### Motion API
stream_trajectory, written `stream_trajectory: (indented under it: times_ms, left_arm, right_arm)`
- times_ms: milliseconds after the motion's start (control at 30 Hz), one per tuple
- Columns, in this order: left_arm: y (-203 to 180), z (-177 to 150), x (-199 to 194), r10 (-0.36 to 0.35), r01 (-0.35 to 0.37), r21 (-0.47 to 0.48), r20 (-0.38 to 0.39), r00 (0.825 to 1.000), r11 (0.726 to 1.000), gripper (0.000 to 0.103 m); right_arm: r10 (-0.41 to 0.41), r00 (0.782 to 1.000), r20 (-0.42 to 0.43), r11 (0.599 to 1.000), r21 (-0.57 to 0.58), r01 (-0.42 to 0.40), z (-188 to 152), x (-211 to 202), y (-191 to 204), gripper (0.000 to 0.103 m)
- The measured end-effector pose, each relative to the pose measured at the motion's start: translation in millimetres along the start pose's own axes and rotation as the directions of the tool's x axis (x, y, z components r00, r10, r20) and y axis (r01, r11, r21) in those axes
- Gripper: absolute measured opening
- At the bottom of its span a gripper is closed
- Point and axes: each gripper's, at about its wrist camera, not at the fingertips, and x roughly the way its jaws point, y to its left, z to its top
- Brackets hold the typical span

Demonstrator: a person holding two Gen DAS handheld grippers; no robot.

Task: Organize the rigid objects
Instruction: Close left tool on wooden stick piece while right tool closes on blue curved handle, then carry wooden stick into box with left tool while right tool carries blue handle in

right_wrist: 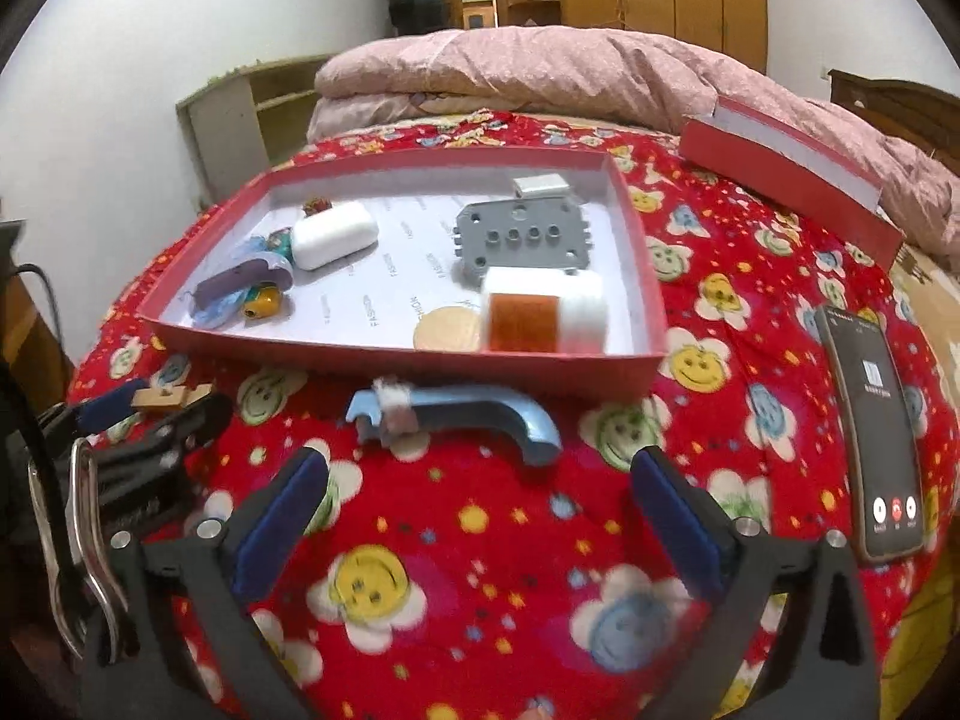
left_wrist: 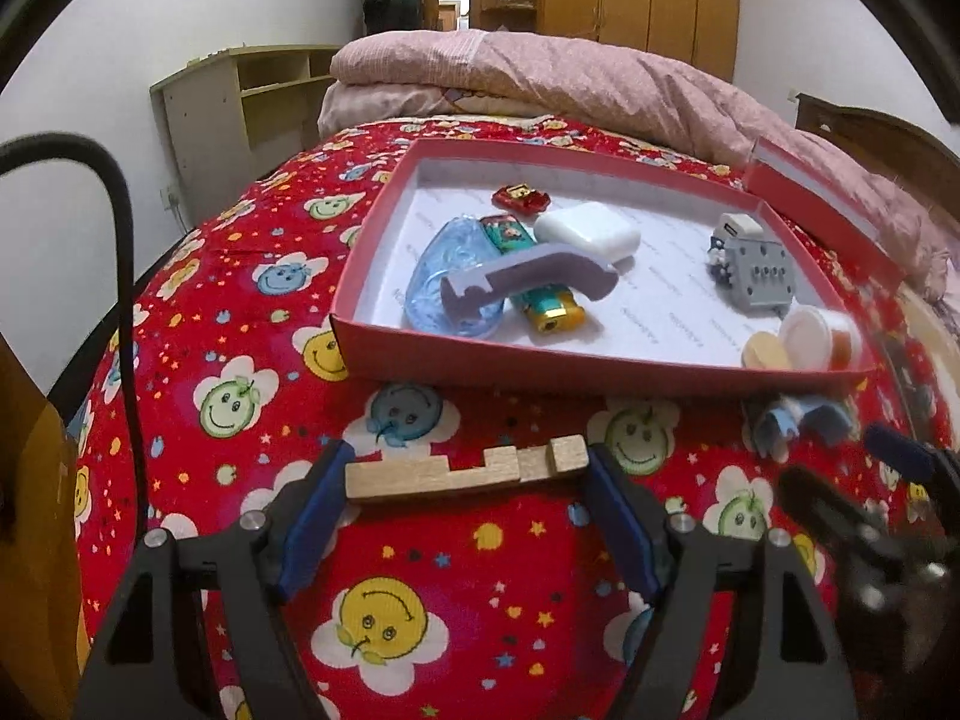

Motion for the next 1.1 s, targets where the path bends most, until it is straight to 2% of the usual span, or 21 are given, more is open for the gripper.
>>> stream_trajectory:
  times_ms: [133,200,333,433,500,667,767,1100]
  left_arm:
    - [2,0,-1,-0.015,0.015,-0.009,0.007,1.0,1.0,0.081]
    - [3,-2,-2,-0.018,0.019,-0.011,0.009,1.0,1.0,0.081]
    - [5,-2,-3,-0.023,0.023,-0.015,0.01,1.0,1.0,0.081]
    - [5,-2,-3,-0.023,0.023,-0.015,0.01,1.0,1.0,0.081]
    - [5,-2,-3,-0.022,0.022,-0.014,0.01,1.0,1.0,0.081]
    - [4,-2,-3,-0.018,0.018,-0.012,0.009,1.0,1.0,0.081]
    - [5,-2,-3,-0.014,0.014,-0.009,0.008,1.0,1.0,0.081]
    - [3,-1,-2,-0.013,0.013,-0.007,0.007,1.0,1.0,0.081]
  right_arm:
    - [-0.022,0.999,-0.036,1.0,0.018,0.023,2,14,3,0.103]
    - [-0.046,0.998,-0.04,0.999,0.015,0.047,4,16,6,0.103]
    - [-0.044,0.999,-0.031,0.995,0.087,0.047,8,17,0,0.102]
    - [-0.067,0.997,-0.028,0.995,0.074,0.068,9,20,2,0.102]
    - [-0.094,0.995,-0.025,0.994,0.045,0.095,7,21,6,0.1]
    - [-0.102,0.995,-0.001,0.991,0.083,0.102,5,15,-2,0.082]
    - [-0.112,0.994,0.006,0.989,0.096,0.111,5,13,-5,0.076]
    - [-0.099,0.995,0.002,0.991,0.095,0.098,3,8,-5,0.075]
